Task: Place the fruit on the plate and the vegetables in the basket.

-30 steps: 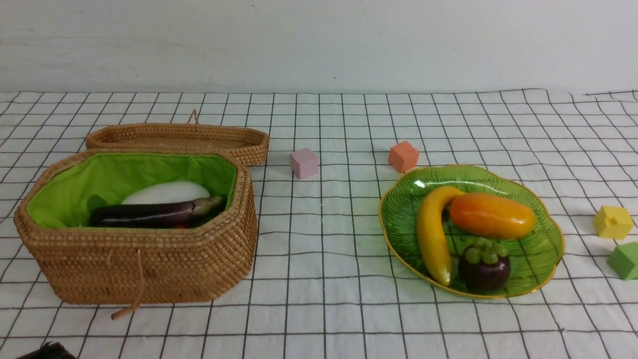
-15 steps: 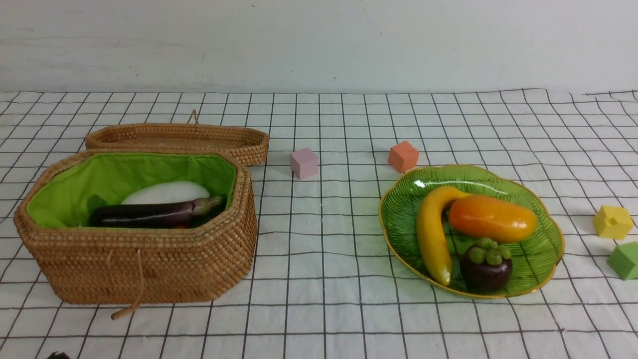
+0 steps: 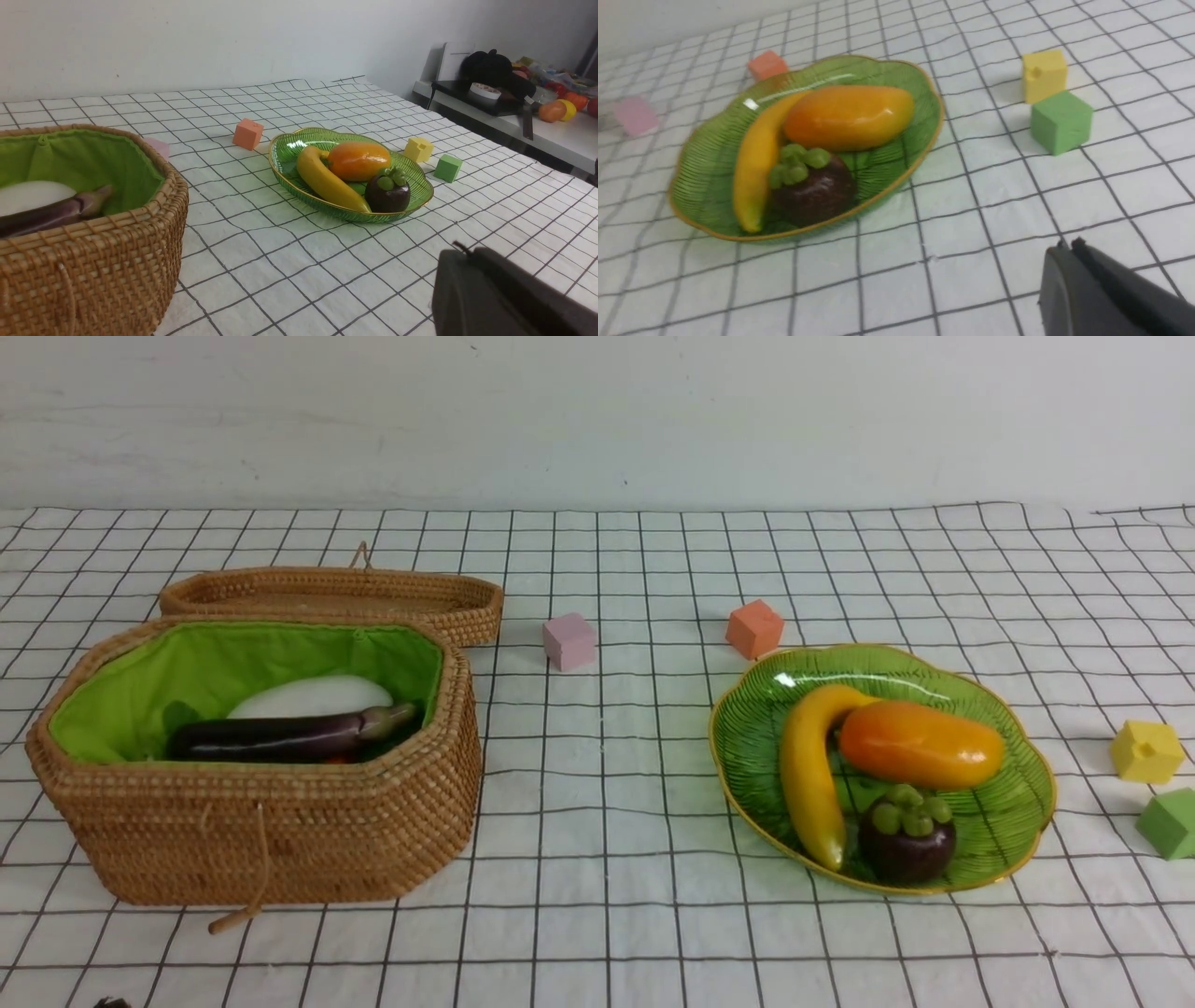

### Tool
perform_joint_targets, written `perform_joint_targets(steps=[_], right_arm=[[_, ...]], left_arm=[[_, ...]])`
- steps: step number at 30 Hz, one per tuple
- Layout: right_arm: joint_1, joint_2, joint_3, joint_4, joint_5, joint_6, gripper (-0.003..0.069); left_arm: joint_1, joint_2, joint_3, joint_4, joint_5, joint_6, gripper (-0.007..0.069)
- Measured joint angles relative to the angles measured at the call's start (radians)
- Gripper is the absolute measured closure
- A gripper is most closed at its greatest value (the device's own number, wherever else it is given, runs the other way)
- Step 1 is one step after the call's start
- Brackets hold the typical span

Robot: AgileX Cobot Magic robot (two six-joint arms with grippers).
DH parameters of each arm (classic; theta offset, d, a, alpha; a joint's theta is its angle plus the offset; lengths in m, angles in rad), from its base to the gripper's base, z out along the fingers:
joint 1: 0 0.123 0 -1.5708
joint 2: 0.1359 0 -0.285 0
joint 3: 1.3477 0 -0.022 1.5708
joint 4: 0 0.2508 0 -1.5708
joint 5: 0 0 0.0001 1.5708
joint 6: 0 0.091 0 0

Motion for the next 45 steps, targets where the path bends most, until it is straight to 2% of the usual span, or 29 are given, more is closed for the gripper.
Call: perform_joint_targets(steps=[5, 37, 39, 43, 44, 45], right_arm=[[-0.03, -0.091, 0.107, -0.032, -0.044, -0.025, 0.0667], [-0.031, -0.102, 0.105, -0.041, -0.019, -0.026, 0.0662], [-0.031, -0.102, 0.105, -0.041, -0.018, -0.026, 0.066], [-0.031, -0.102, 0.105, -0.043, -0.017, -0.026, 0.0657], [-0.031, -0.102, 0.105, -0.043, -0.017, -0.026, 0.0657], [-0.031, -0.102, 0.105, -0.043, -0.017, -0.026, 0.0655]], left_arm=[[0.0, 0.0, 0.0, 0.0, 0.001, 0.0, 0.0636], [0.001, -0.001, 0.008, -0.001, 0.001, 0.0, 0.0609], [0.032, -0.001, 0.022, -0.012, 0.0, 0.0, 0.0608], [0.296, -0.02, 0.059, -0.068, -0.021, 0.006, 0.0637], [0.31, -0.022, 0.061, -0.071, -0.024, 0.006, 0.0637], [0.424, -0.053, 0.085, -0.103, -0.045, 0.024, 0.0637]])
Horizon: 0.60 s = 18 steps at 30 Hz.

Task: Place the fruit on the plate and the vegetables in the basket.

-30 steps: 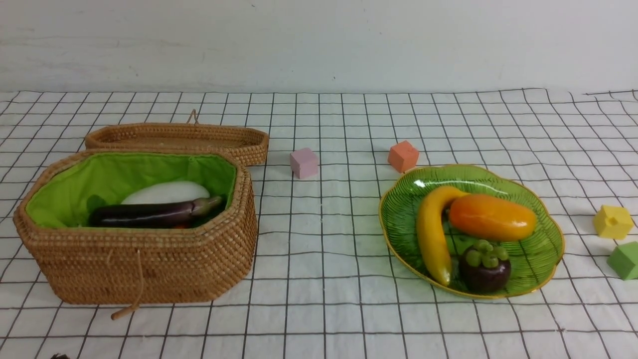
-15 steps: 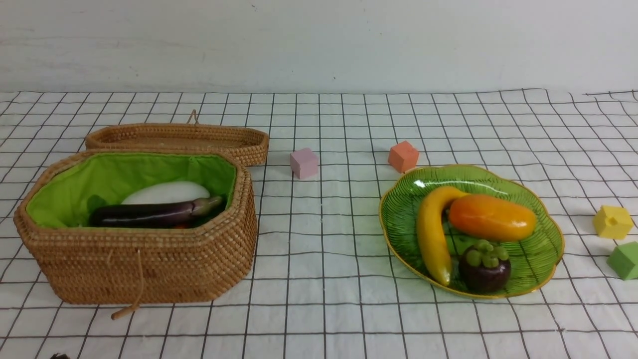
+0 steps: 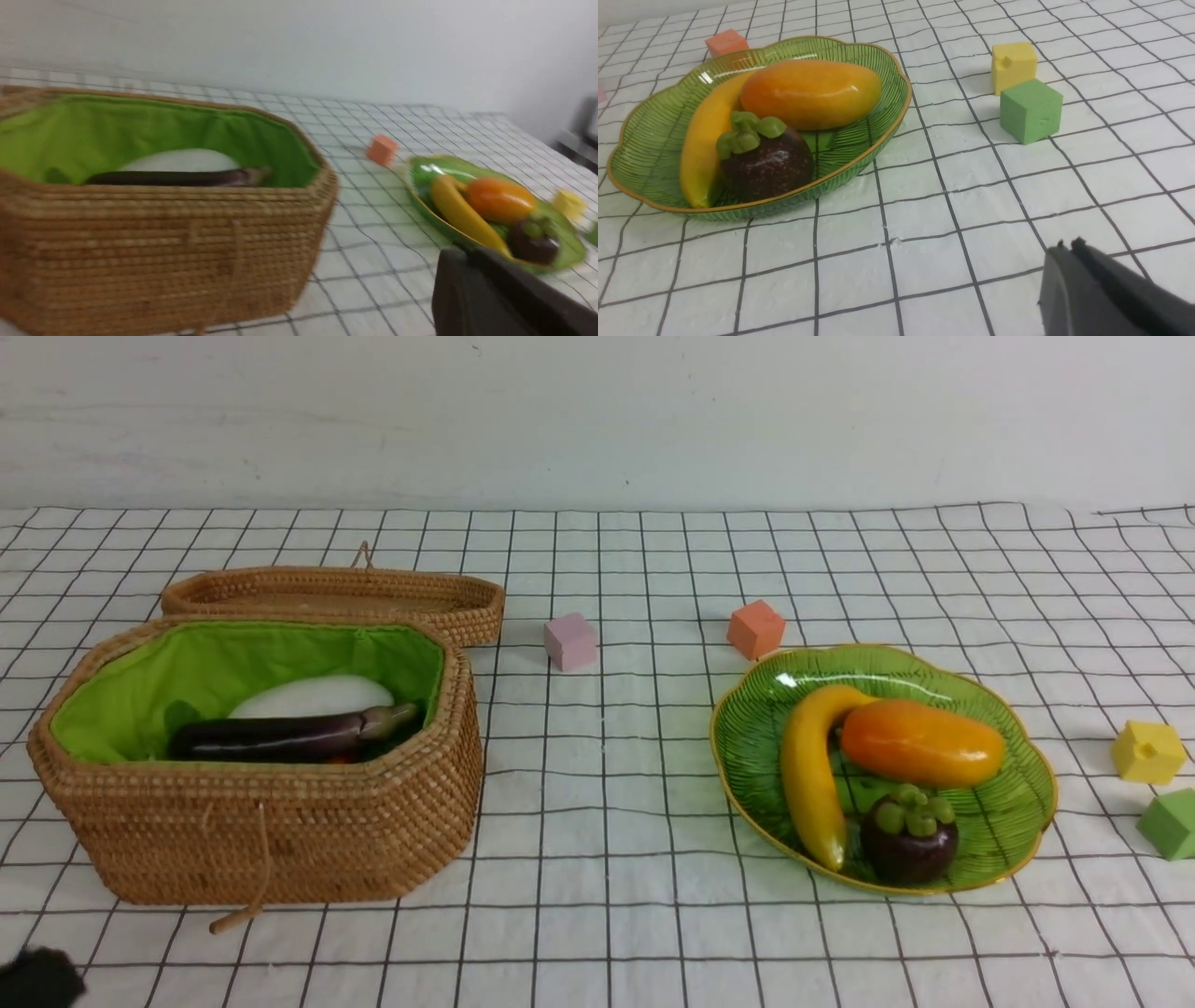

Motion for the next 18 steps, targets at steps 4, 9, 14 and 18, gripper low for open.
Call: perform_joint_targets(steps=[4, 9, 14, 18], right_arm=[[0.0, 0.0, 0.0, 0.0, 0.0, 0.0, 0.0653], [0.0, 0.0, 0.0, 0.0, 0.0, 0.0, 0.0648], [0.0, 0.0, 0.0, 0.0, 0.0, 0.0, 0.0645], [0.0, -0.001, 0.0, 0.0, 0.0, 0.0, 0.0642]], left_arm=[[0.219, -0.019, 0.077, -0.108, -0.035, 0.115, 0.0637], [0.325, -0.019, 0.188, -0.163, 0.022, 0.187, 0.0637], [0.326, -0.019, 0.198, -0.16, 0.11, 0.154, 0.0637], [0.326, -0.019, 0.198, -0.157, 0.114, 0.138, 0.0637]])
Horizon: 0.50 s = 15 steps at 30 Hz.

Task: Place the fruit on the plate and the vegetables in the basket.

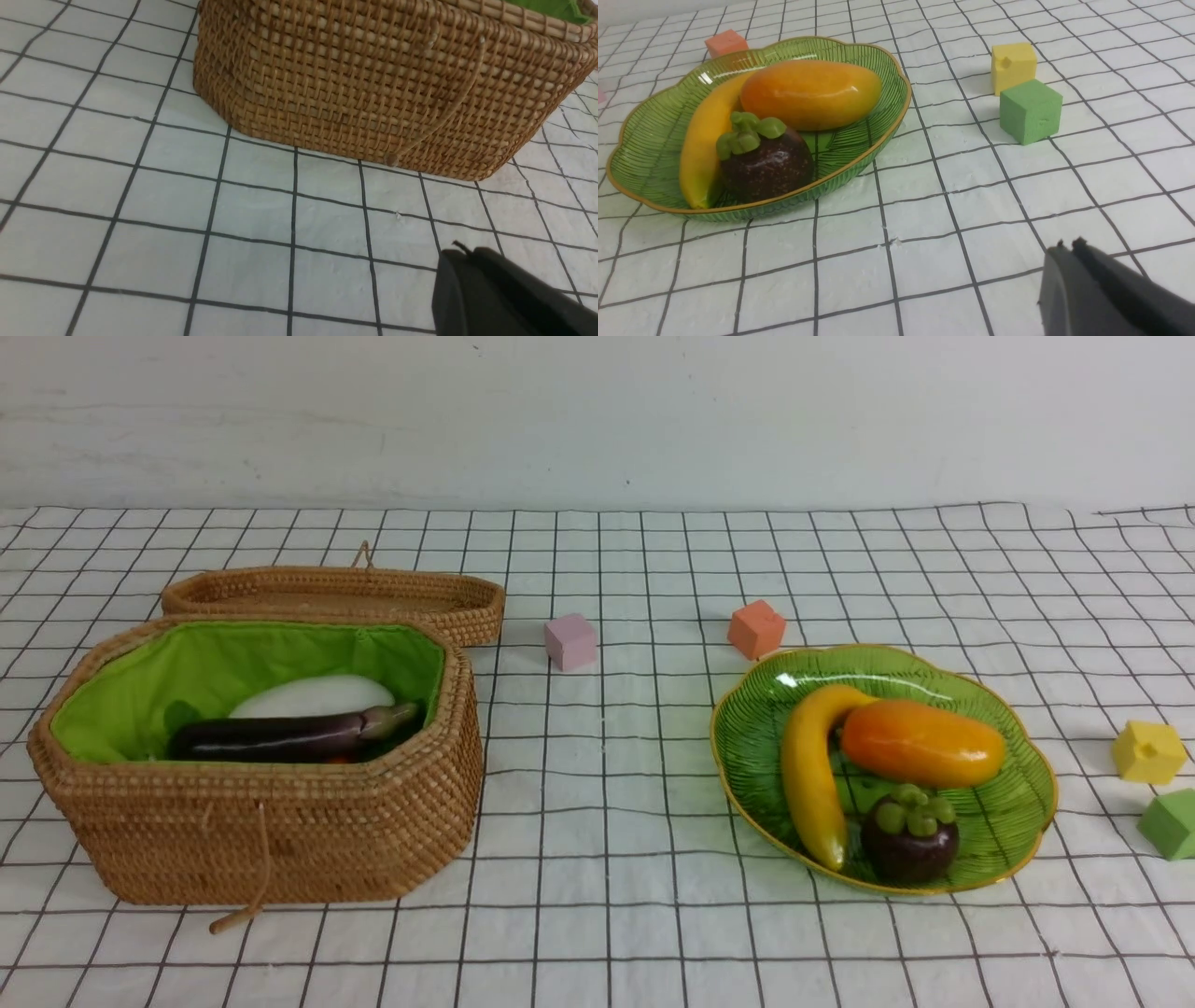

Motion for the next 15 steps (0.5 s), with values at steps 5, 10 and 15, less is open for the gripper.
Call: perform_joint_targets(steps=[5, 10, 15], right_arm=[[0.0, 0.0, 0.0, 0.0, 0.0, 0.0, 0.0636], [0.0, 0.0, 0.0, 0.0, 0.0, 0.0, 0.0634], [0.0, 0.0, 0.0, 0.0, 0.0, 0.0, 0.0634]], left_arm=[[0.0, 0.0, 0.0, 0.0, 0.0, -0.001, 0.0637], [0.0, 0.0, 0.0, 0.0, 0.0, -0.003, 0.0637], [0.0, 0.0, 0.0, 0.0, 0.0, -0.004, 0.0637]])
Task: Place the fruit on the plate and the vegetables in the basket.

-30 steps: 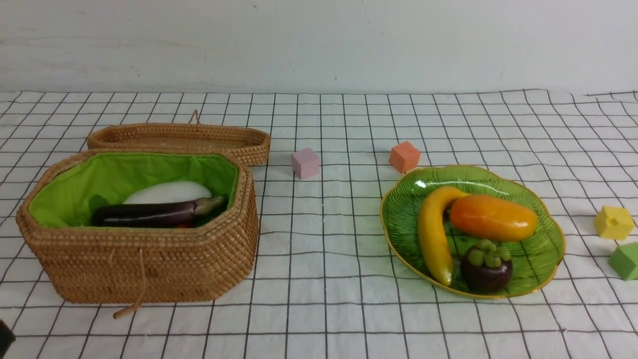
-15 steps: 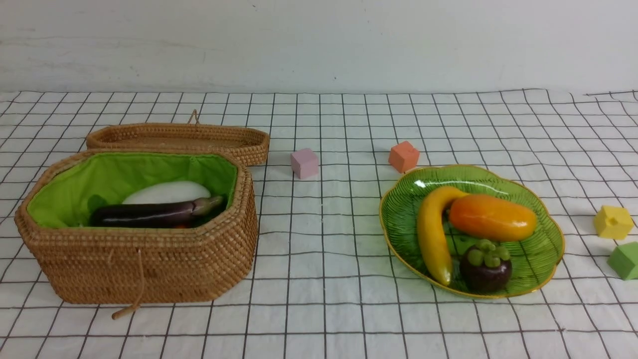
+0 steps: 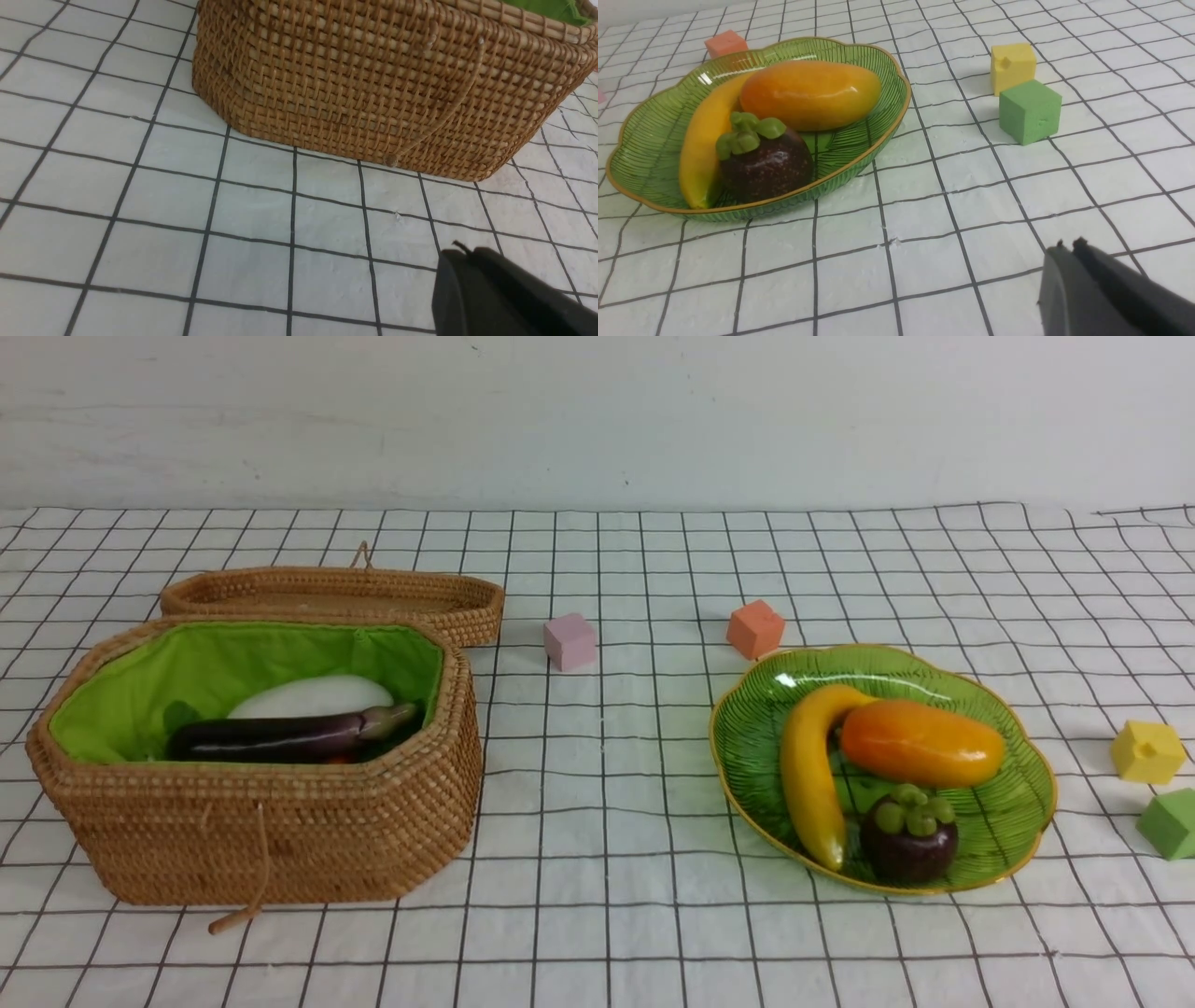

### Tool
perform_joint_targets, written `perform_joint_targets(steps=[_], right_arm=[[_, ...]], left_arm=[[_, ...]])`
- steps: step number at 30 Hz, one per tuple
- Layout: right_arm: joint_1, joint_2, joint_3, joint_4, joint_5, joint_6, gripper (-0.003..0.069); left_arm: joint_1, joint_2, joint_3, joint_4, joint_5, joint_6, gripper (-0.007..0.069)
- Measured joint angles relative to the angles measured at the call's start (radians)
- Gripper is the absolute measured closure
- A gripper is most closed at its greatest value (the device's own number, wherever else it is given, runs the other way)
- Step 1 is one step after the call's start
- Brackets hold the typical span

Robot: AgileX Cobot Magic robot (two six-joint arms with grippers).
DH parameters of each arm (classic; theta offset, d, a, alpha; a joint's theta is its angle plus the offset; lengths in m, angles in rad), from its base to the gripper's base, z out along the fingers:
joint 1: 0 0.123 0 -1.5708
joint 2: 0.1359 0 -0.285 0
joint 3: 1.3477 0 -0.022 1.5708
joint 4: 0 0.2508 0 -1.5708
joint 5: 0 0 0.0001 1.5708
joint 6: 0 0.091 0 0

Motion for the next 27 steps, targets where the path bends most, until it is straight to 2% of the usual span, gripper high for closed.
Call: perform_joint_targets(steps=[27], right_arm=[[0.0, 0.0, -0.001, 0.0, 0.0, 0.0, 0.0599]], left_arm=[[0.0, 0.0, 0.0, 0.0, 0.0, 0.0, 0.0624]])
